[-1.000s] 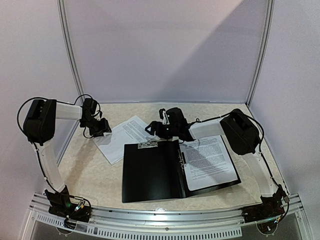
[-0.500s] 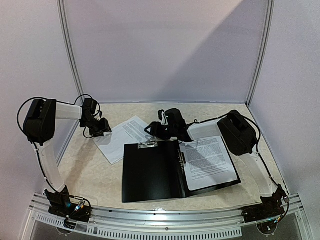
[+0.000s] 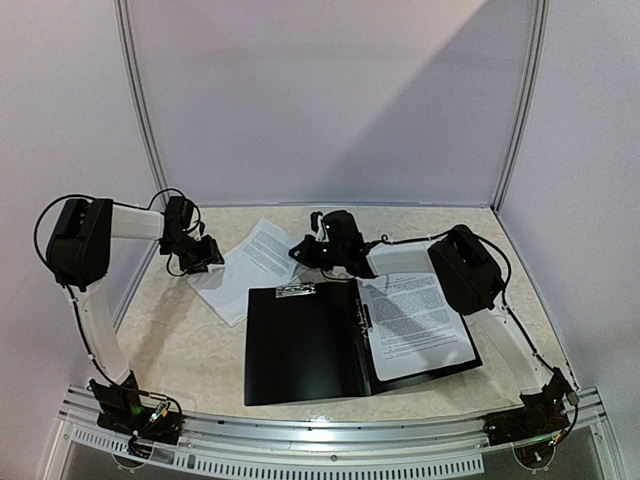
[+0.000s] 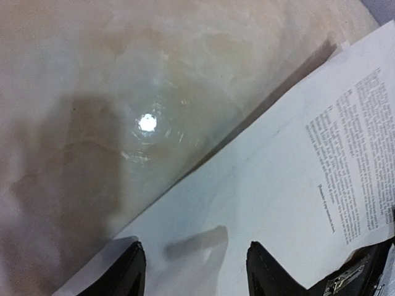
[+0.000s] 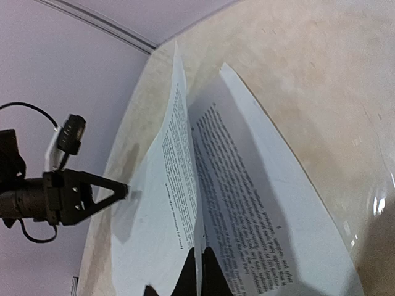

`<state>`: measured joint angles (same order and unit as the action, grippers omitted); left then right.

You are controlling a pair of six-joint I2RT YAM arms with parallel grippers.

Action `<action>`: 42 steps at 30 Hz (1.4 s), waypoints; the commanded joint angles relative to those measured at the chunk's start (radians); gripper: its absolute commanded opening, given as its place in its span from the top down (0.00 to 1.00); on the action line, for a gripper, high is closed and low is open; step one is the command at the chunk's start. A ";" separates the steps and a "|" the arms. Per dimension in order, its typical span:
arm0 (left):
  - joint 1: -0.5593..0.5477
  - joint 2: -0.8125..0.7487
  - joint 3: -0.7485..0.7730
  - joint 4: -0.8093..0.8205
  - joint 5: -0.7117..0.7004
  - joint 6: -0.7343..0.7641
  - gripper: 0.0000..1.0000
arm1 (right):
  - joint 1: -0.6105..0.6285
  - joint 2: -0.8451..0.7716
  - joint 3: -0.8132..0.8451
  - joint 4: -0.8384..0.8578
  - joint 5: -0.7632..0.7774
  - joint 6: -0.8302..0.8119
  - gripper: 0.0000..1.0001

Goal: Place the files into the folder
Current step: Pick up the file from the corner of the board, then pass from the right arm to the left

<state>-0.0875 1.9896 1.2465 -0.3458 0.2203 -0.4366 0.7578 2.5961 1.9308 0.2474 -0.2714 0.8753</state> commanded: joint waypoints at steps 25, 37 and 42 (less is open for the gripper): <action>-0.048 -0.553 -0.216 0.483 0.146 0.226 0.00 | -0.063 -0.742 -0.246 -0.377 -0.205 -0.805 1.00; -0.026 -0.520 -0.205 0.588 0.173 -0.079 0.00 | 0.015 -1.031 -0.323 -0.755 -0.310 -0.990 1.00; -0.203 -0.535 -0.106 0.511 0.135 0.186 0.03 | 0.018 -1.111 -0.324 -0.895 -0.280 -1.008 1.00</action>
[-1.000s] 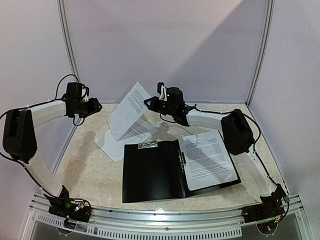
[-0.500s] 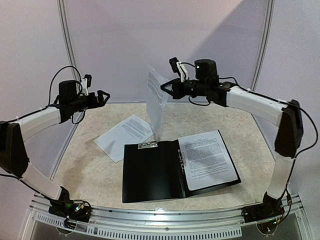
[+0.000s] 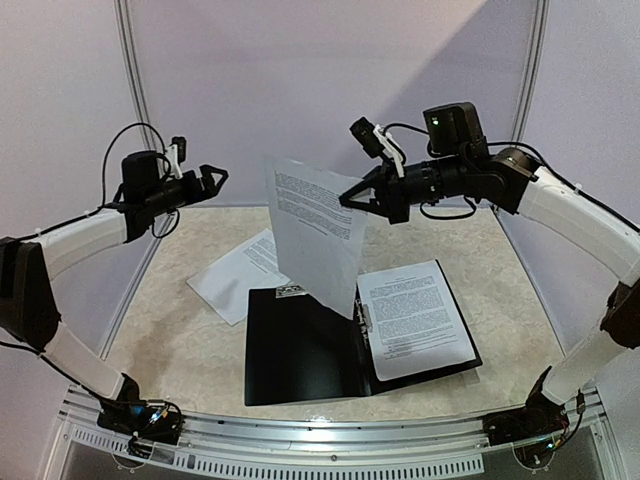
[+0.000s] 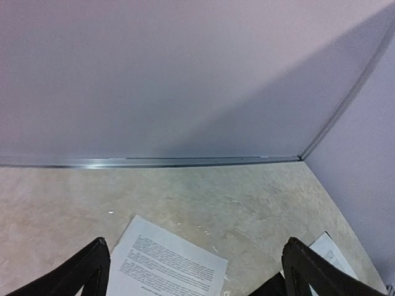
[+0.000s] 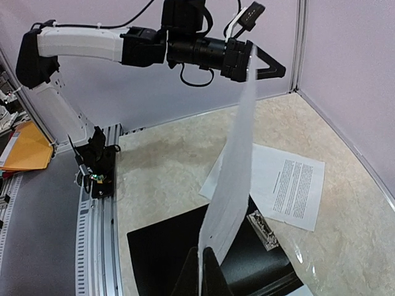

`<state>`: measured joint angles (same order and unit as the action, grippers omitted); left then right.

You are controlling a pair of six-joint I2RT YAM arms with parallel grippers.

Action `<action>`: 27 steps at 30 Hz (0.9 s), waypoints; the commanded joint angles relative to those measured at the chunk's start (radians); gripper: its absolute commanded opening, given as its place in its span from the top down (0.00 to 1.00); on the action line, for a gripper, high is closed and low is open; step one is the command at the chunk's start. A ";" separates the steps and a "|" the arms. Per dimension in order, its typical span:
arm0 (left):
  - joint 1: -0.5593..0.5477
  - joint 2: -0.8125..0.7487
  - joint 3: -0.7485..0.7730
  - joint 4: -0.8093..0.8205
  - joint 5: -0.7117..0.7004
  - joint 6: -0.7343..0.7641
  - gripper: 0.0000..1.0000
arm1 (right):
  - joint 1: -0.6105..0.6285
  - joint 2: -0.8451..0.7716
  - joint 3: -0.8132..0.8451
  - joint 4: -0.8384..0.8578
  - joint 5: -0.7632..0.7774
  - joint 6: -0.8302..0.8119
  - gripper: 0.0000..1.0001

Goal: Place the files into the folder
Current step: Pass from the right arm to the left

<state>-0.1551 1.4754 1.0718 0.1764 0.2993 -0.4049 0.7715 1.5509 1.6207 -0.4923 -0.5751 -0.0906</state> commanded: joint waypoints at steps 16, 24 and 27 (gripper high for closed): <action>-0.613 -0.313 -0.289 -0.019 0.164 0.606 0.16 | 0.025 -0.300 -0.249 -0.303 0.183 0.024 1.00; -0.659 -0.187 -0.247 0.062 0.162 0.553 0.19 | 0.069 -0.347 -0.291 -0.328 0.133 0.013 1.00; -0.673 -0.153 -0.233 0.071 0.146 0.536 0.19 | 0.088 -0.342 -0.282 -0.344 0.116 0.007 1.00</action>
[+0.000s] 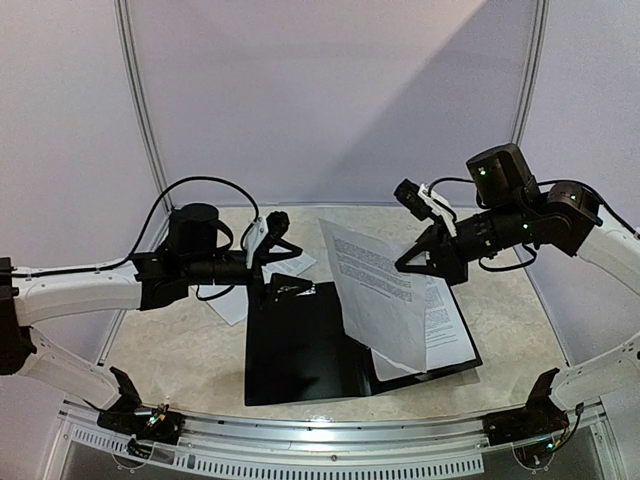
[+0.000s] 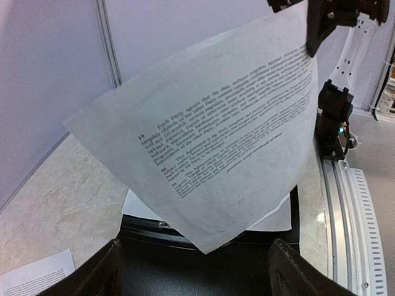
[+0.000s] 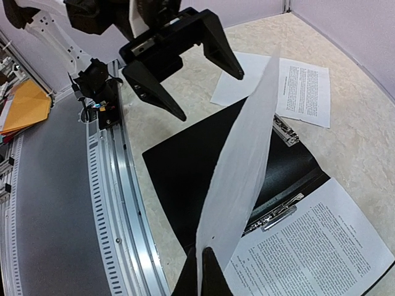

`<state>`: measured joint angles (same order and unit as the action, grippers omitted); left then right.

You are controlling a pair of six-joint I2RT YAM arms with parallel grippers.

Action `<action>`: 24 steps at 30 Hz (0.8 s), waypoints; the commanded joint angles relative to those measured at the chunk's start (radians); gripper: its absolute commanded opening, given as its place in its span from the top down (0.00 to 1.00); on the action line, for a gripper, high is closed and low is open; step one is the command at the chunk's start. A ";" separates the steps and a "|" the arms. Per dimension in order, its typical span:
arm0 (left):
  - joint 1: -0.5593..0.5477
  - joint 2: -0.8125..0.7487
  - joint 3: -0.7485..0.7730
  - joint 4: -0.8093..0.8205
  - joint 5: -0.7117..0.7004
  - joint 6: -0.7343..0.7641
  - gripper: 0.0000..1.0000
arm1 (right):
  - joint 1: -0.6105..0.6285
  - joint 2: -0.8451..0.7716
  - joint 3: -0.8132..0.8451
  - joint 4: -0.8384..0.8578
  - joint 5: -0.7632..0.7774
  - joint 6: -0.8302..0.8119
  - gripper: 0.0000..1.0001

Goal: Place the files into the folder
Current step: Pass from the right arm to the left

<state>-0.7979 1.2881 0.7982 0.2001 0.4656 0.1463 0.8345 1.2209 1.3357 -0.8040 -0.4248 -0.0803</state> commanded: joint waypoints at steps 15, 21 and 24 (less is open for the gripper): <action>-0.083 0.075 0.082 0.028 0.062 0.020 0.59 | 0.074 0.015 0.056 -0.066 0.159 -0.005 1.00; -0.084 0.068 0.077 0.056 0.130 -0.008 1.00 | 0.072 -0.010 0.032 -0.058 0.217 0.007 0.94; -0.084 0.057 0.085 0.062 0.145 -0.024 1.00 | 0.073 -0.020 0.022 -0.073 0.278 0.018 0.87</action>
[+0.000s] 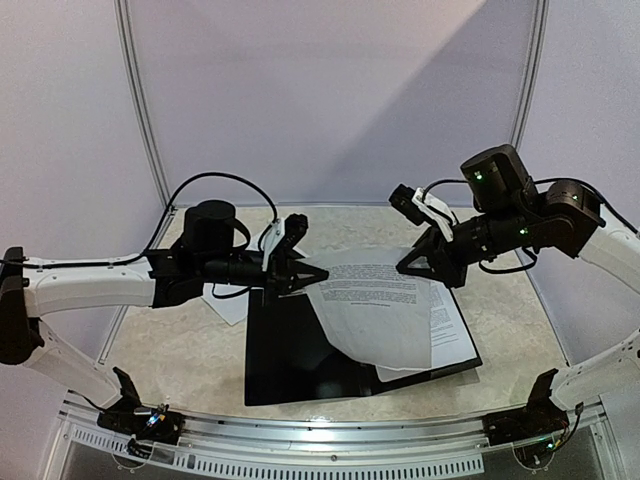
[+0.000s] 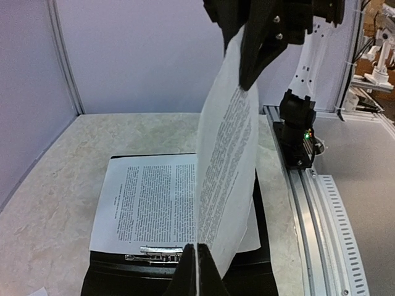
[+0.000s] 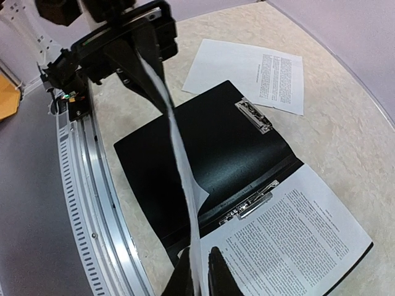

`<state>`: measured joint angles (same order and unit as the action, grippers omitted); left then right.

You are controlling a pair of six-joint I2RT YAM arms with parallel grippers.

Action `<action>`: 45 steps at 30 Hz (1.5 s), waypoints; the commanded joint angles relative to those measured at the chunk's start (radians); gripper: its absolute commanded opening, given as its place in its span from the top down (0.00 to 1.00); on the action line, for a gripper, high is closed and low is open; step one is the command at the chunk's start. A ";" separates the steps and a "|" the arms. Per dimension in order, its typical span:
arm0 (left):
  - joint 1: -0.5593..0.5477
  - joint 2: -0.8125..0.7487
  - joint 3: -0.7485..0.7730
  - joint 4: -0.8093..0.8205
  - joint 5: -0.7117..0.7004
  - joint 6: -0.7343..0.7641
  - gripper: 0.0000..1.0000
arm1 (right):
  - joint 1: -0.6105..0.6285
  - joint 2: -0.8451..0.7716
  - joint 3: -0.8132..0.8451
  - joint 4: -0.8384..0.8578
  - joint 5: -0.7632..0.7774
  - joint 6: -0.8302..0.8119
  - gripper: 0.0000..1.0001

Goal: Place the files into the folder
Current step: Pass from the right arm to the left, then pass from the left arm to the right

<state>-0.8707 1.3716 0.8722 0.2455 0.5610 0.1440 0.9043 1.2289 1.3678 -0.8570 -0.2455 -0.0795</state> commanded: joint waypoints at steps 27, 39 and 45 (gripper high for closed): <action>-0.027 -0.100 0.148 -0.242 0.077 -0.032 1.00 | 0.003 -0.399 -0.591 0.511 0.043 0.135 0.17; -0.027 -0.083 0.167 -0.242 0.056 -0.085 1.00 | 0.004 -0.411 -0.624 0.589 0.015 0.161 0.85; -0.026 0.001 0.233 -0.344 -0.029 -0.130 0.57 | 0.003 -0.434 -0.613 0.548 0.060 0.232 1.00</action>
<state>-0.8818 1.3163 1.0580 -0.0090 0.6140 0.0555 0.9043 0.8051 0.7380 -0.2783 -0.2230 0.0967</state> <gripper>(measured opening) 0.215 0.005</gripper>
